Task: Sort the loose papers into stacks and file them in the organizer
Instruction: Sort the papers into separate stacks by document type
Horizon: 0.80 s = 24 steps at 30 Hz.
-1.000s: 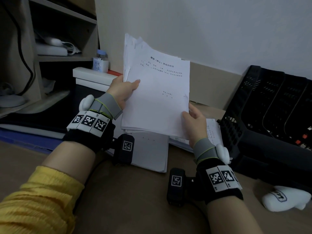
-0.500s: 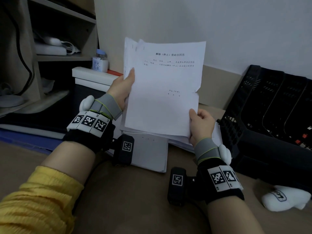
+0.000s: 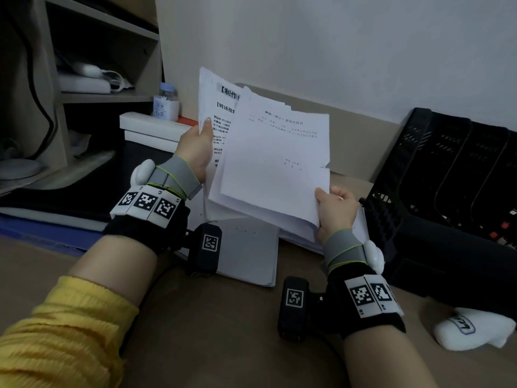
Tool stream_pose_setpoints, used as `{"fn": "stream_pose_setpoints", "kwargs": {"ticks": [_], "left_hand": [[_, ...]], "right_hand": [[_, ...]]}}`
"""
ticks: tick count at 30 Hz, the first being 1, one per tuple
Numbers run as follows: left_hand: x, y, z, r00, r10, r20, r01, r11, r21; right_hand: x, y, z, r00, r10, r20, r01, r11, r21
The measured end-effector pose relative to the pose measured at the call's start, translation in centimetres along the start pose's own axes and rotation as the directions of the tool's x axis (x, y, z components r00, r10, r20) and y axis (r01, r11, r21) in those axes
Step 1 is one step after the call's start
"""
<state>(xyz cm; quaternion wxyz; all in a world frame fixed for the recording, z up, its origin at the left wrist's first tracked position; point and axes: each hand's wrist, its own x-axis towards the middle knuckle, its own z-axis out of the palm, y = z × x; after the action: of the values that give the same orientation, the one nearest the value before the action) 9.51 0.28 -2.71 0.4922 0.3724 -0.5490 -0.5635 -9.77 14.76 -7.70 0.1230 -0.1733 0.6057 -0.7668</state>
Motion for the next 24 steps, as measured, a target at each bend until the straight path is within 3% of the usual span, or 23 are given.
{"fn": "stream_pose_setpoints", "kwargs": {"ticks": [4,13,21,24], "left_hand": [[-0.7,0.7,0.3,1.000,0.018,0.006,-0.018,1.000,-0.022],[-0.4,0.5,0.6,0.998,0.035,0.057,-0.035,0.999,-0.010],[0.0,0.4,0.5,0.994,0.072,0.086,-0.077,0.996,0.054],[0.3,0.2,0.6,0.995,0.071,0.066,-0.072,0.997,0.016]], "right_hand": [[-0.4,0.1,0.0,0.986,0.094,0.138,-0.092,0.996,-0.020],[-1.0,-0.1,0.0,0.987,0.005,0.158,-0.001,1.000,-0.025],[-1.4,-0.4,0.2,0.972,0.026,0.234,-0.019,0.999,-0.031],[-1.3,-0.3,0.3,0.978,0.017,0.206,0.002,0.996,-0.092]]}}
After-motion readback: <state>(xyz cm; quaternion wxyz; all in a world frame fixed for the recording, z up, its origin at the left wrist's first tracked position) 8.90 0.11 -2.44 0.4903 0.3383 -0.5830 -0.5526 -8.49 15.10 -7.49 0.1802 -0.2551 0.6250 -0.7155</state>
